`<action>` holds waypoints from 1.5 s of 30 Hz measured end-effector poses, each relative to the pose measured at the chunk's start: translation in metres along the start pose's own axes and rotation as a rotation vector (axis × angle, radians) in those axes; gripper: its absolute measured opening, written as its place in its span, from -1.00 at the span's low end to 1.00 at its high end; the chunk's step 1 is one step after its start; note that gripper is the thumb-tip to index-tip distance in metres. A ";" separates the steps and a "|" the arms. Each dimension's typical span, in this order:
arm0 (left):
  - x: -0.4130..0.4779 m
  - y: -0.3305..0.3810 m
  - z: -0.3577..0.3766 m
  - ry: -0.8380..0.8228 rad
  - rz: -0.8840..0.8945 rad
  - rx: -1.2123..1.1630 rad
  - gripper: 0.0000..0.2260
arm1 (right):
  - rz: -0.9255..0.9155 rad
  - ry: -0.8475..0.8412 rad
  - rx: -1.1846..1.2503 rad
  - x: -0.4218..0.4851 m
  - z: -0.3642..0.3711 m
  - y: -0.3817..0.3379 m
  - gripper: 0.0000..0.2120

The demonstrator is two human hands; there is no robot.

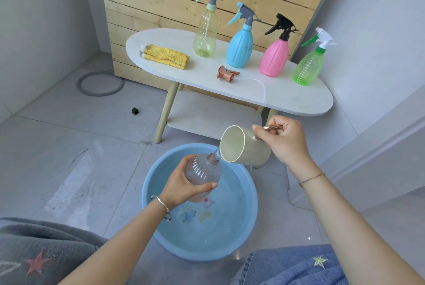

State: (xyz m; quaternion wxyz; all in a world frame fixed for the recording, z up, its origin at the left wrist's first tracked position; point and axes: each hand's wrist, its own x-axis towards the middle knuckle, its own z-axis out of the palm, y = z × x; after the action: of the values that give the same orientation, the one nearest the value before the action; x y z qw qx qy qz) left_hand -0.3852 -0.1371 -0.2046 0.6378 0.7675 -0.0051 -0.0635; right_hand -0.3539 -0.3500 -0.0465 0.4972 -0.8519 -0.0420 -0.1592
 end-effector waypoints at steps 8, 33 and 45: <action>0.000 -0.004 0.001 -0.002 -0.004 0.030 -0.26 | -0.040 -0.021 -0.057 -0.001 0.002 -0.003 -0.60; 0.002 -0.007 0.003 0.000 -0.003 0.038 -0.36 | -0.177 -0.077 -0.167 -0.001 0.010 -0.004 -0.55; 0.001 -0.007 0.004 -0.015 -0.015 0.006 -0.21 | -0.321 -0.117 -0.211 -0.002 0.014 -0.010 -0.64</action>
State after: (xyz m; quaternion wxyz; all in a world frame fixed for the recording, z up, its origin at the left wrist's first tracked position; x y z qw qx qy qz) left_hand -0.3854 -0.1394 -0.2119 0.6348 0.7691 -0.0044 -0.0737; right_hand -0.3549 -0.3326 -0.0447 0.3699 -0.8895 -0.1891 -0.1901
